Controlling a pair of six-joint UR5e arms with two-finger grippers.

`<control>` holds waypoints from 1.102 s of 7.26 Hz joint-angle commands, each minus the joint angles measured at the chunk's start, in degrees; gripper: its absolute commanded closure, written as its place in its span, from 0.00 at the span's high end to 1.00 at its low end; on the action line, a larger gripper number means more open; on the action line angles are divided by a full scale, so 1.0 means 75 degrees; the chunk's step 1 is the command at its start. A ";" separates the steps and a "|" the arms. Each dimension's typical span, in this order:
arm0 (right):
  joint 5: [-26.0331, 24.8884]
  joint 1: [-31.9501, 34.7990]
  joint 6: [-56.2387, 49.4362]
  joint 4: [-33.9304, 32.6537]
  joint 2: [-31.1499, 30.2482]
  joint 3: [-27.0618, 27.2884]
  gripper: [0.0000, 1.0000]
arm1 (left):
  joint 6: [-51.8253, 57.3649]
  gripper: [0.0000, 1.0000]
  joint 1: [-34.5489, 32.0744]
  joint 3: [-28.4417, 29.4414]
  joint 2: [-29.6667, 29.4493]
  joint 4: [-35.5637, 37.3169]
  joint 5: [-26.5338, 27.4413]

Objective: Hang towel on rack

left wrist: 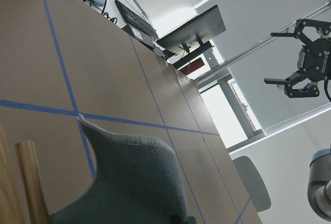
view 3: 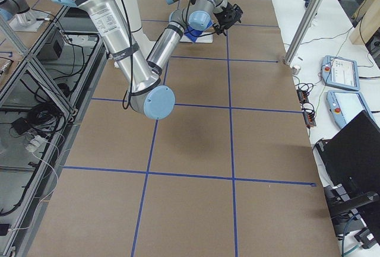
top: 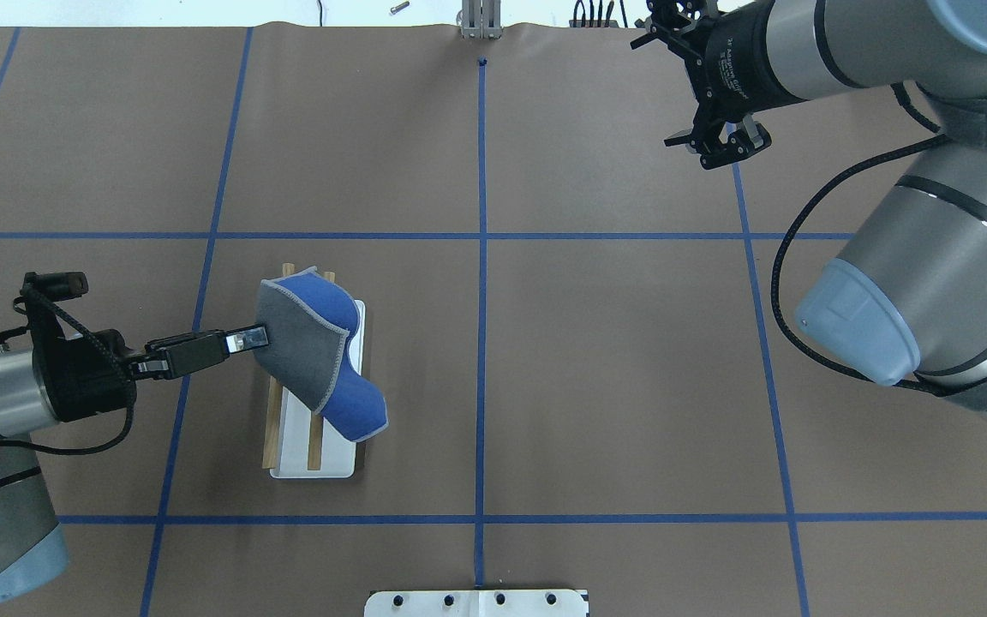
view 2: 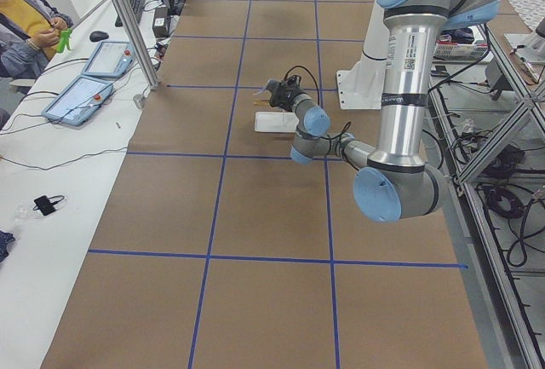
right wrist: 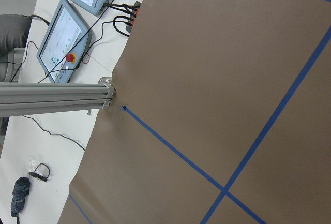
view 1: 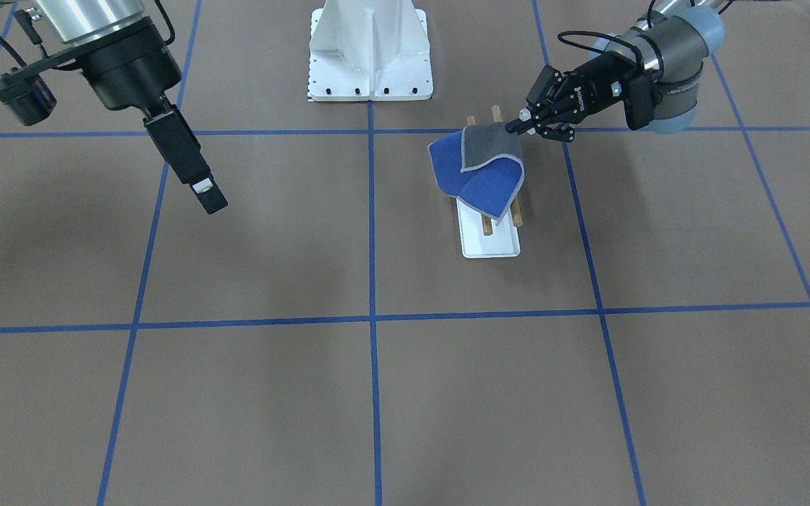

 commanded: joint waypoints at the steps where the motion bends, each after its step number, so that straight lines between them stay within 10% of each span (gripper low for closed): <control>1: -0.0004 0.0012 -0.0045 -0.0008 -0.0020 -0.0168 1.00 | 0.0012 0.00 -0.0072 0.0013 0.0300 -0.0250 0.0012; 8: 0.0008 0.0212 -0.0584 -0.0020 -0.0079 -0.0450 1.00 | -0.0046 0.00 -0.0225 0.0388 0.0677 -0.0859 0.0141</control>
